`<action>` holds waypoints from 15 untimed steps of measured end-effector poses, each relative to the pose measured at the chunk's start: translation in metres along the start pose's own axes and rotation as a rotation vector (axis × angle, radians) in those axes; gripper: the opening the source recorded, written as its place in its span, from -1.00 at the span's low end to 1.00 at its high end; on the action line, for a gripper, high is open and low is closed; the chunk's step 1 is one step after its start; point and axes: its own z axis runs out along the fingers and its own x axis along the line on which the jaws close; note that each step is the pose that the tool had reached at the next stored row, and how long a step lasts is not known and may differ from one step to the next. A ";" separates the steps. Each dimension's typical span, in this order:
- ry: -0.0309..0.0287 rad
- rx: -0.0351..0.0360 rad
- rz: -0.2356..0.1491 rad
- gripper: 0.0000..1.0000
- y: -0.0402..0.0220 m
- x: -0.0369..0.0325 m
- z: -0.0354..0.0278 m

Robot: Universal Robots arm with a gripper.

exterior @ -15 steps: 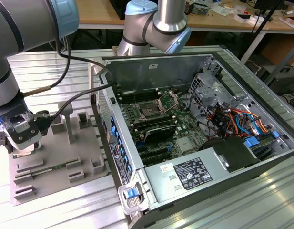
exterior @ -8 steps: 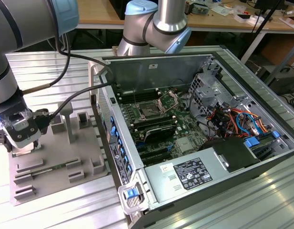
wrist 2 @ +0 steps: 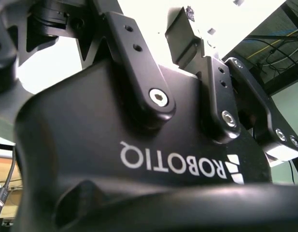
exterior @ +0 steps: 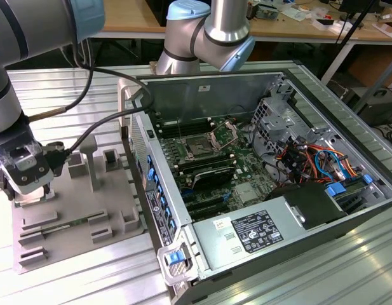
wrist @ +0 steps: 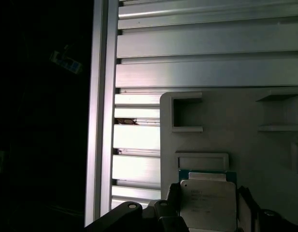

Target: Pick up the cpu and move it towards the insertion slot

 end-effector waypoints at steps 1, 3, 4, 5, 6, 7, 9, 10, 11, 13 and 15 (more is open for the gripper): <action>0.0000 -0.0001 0.000 0.09 0.0000 0.0000 -0.0003; -0.0001 -0.0002 0.000 0.09 0.0000 0.0000 -0.0007; 0.0000 -0.0003 0.000 0.09 0.0000 0.0000 -0.0010; 0.0001 -0.0004 0.000 0.09 0.0001 0.0000 -0.0015; 0.0000 -0.0007 0.000 0.09 0.0001 0.0000 -0.0024; 0.0000 -0.0009 0.000 0.09 0.0001 0.0000 -0.0030; 0.0000 -0.0009 0.000 0.09 0.0002 0.0000 -0.0035; 0.0000 -0.0011 0.000 0.09 0.0002 0.0000 -0.0038; -0.0001 -0.0012 0.000 0.09 0.0002 0.0000 -0.0040; -0.0001 -0.0013 0.000 0.09 0.0002 0.0000 -0.0045; 0.0000 -0.0015 0.000 0.09 0.0002 0.0000 -0.0050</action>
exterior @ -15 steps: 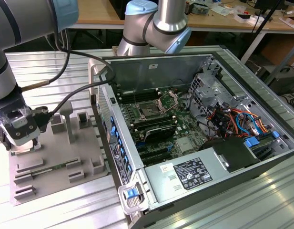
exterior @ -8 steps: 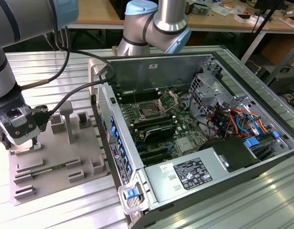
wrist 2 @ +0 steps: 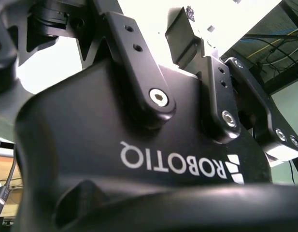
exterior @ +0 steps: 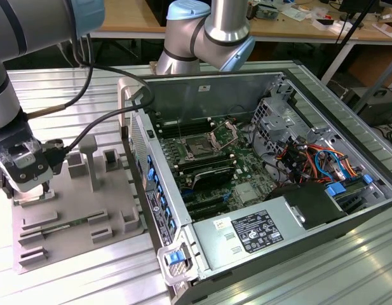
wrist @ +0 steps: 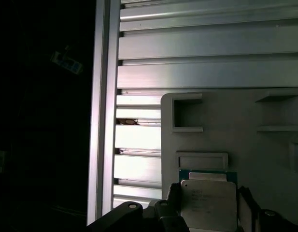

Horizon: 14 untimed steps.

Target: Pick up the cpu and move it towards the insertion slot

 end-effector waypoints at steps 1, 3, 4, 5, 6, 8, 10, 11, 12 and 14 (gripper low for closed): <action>-0.0001 -0.0001 0.000 0.09 0.0000 0.0000 -0.0003; -0.0001 -0.0005 0.000 0.09 0.0001 0.0000 -0.0011; 0.0000 -0.0006 0.000 0.09 0.0000 0.0000 -0.0013; -0.0001 -0.0008 0.000 0.09 0.0001 0.0000 -0.0015; -0.0001 -0.0009 0.000 0.09 0.0001 0.0000 -0.0016; -0.0001 -0.0011 0.000 0.09 0.0001 0.0000 -0.0021; -0.0001 -0.0012 0.000 0.09 0.0001 0.0000 -0.0027; -0.0001 -0.0012 0.000 0.09 0.0001 0.0000 -0.0029; -0.0001 -0.0013 0.000 0.09 0.0001 0.0000 -0.0032; -0.0002 -0.0015 0.000 0.09 0.0002 0.0000 -0.0040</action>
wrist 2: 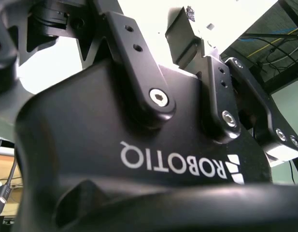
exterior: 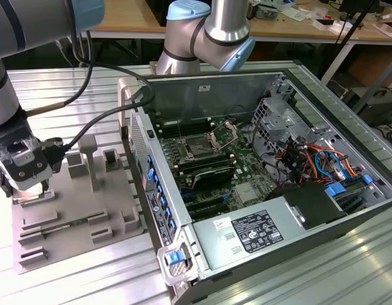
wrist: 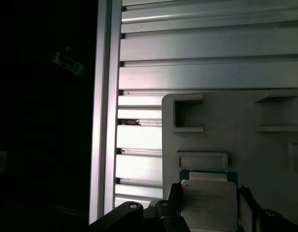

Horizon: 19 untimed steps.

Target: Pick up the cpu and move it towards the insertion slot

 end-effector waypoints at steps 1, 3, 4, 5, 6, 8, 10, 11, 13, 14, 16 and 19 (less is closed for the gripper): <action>0.0000 -0.0001 0.000 0.09 0.0000 0.0000 -0.0004; 0.0000 -0.0004 0.000 0.09 0.0001 0.0000 -0.0008; 0.0000 -0.0003 0.000 0.09 0.0001 0.0000 -0.0010; 0.0001 -0.0004 0.000 0.09 0.0001 0.0000 -0.0013; 0.0000 -0.0005 0.000 0.09 0.0001 0.0000 -0.0015; 0.0001 -0.0006 0.000 0.09 0.0001 0.0000 -0.0021; 0.0001 -0.0009 0.000 0.09 0.0001 0.0000 -0.0028; 0.0000 -0.0010 0.000 0.09 0.0002 0.0000 -0.0035; 0.0000 -0.0010 0.000 0.09 0.0002 0.0000 -0.0041; 0.0000 -0.0010 0.000 0.09 0.0002 0.0000 -0.0044; 0.0000 -0.0011 0.000 0.09 0.0002 0.0000 -0.0050; 0.0000 -0.0012 0.000 0.09 0.0003 0.0000 -0.0068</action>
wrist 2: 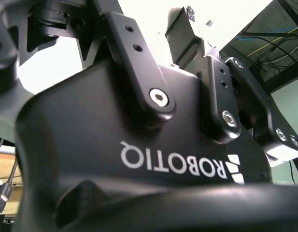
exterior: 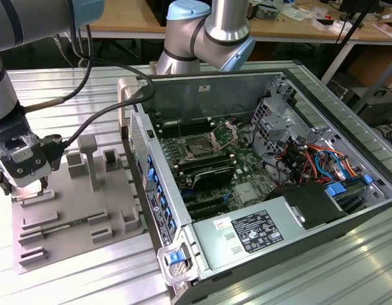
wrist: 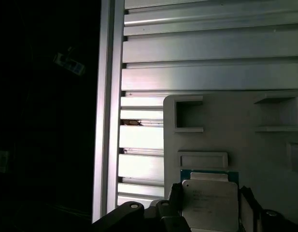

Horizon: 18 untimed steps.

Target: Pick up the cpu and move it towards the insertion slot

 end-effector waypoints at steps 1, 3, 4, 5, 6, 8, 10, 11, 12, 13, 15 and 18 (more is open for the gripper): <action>-0.0001 -0.0001 0.000 0.09 0.0000 0.0000 -0.0002; -0.0001 -0.0001 0.000 0.09 0.0000 0.0000 -0.0008; 0.0000 -0.0002 0.000 0.09 0.0001 0.0000 -0.0013; 0.0000 -0.0001 0.000 0.09 0.0001 0.0000 -0.0015; -0.0001 -0.0002 0.000 0.09 0.0001 0.0000 -0.0017; -0.0001 -0.0003 0.000 0.09 0.0001 0.0000 -0.0026; -0.0001 -0.0004 0.000 0.09 0.0002 0.0000 -0.0031; 0.0000 -0.0004 0.000 0.09 0.0002 0.0000 -0.0033; 0.0000 -0.0006 0.000 0.09 0.0002 0.0000 -0.0038; -0.0001 -0.0006 0.000 0.09 0.0002 0.0000 -0.0040; 0.0000 -0.0007 0.000 0.09 0.0002 0.0000 -0.0045; -0.0001 -0.0009 0.000 0.09 0.0002 0.0000 -0.0053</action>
